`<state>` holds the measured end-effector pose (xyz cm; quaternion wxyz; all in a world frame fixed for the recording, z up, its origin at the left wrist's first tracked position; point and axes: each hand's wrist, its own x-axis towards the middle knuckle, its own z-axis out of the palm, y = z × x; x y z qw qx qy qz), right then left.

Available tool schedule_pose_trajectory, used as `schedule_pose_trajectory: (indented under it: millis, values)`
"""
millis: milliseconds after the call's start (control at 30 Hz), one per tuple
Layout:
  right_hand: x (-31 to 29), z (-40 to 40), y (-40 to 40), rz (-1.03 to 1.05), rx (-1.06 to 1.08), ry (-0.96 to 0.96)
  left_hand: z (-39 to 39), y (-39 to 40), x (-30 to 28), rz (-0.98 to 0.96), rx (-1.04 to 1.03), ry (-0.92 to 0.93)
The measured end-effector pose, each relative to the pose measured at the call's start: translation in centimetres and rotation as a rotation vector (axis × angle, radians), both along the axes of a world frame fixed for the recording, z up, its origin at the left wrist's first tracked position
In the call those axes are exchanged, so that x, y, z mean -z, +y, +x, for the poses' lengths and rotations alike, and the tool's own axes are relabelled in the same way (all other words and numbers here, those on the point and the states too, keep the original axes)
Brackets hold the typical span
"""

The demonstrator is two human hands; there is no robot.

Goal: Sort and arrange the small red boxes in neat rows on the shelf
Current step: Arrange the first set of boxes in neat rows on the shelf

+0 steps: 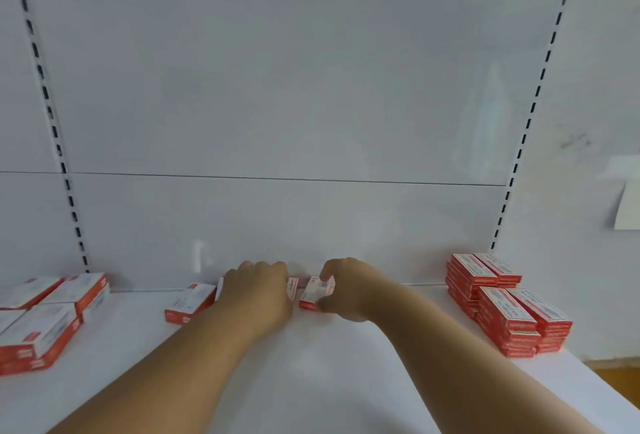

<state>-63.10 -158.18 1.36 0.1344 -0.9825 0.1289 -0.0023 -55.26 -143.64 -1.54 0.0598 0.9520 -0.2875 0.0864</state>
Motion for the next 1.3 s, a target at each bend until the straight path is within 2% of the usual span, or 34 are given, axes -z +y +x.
schedule_pose_trajectory:
  millis: [133, 233, 333, 400, 500, 533, 567, 633, 800, 900, 967, 1167, 1300]
  values:
    - [2.1, 1.3, 1.1, 0.023, 0.047, 0.033, 0.1, -0.1, 0.6, -0.044, 0.078, 0.028]
    - [3.3, 1.2, 0.5, 0.082, 0.104, -0.092, 0.3, -0.3, 1.1, -0.108, 0.133, 0.019]
    - [4.4, 0.4, -1.0, 0.23, 0.106, -0.26, 1.0, -0.1, 1.6, -0.269, 0.168, 0.12]
    - [4.5, 0.3, -1.8, 0.504, 0.121, -0.402, 1.2, -0.1, 1.6, -0.468, 0.191, 0.178]
    - [2.9, 0.4, -2.0, 1.392, 0.166, -0.538, 0.9, -0.3, 0.9, -0.735, 0.154, 0.251]
    - [2.3, 0.2, -1.9, 1.534, 0.174, -0.521, 0.7, -0.5, 0.7, -0.81, 0.143, 0.291]
    - [1.9, 0.1, -1.9, 1.585, 0.201, -0.507, 0.6, -0.6, 0.7, -0.882, 0.138, 0.333]
    - [1.8, -0.1, -2.1, 1.588, 0.248, -0.505, 0.4, -0.8, 0.7, -0.973, 0.125, 0.413]
    - [1.7, -0.3, -1.8, 1.611, 0.271, -0.513, -0.2, -1.2, 0.3, -0.993, 0.127, 0.536]
    - [1.5, -0.5, -1.6, 1.708, 0.285, -0.5, -0.7, -1.2, 0.1, -1.096, 0.133, 0.708]
    - [1.1, -0.8, -1.3, 1.679, 0.256, -0.492, -1.0, -1.2, -0.1, -1.194, 0.135, 0.863]
    - [-1.7, -3.7, -1.0, 1.258, 0.212, -0.627, -3.2, -1.1, -1.8, -1.185, 0.202, 0.948]
    - [-3.5, -8.3, -2.9, 0.89, 0.309, -0.702, -5.8, -2.7, -3.8, -1.159, 0.253, 0.925]
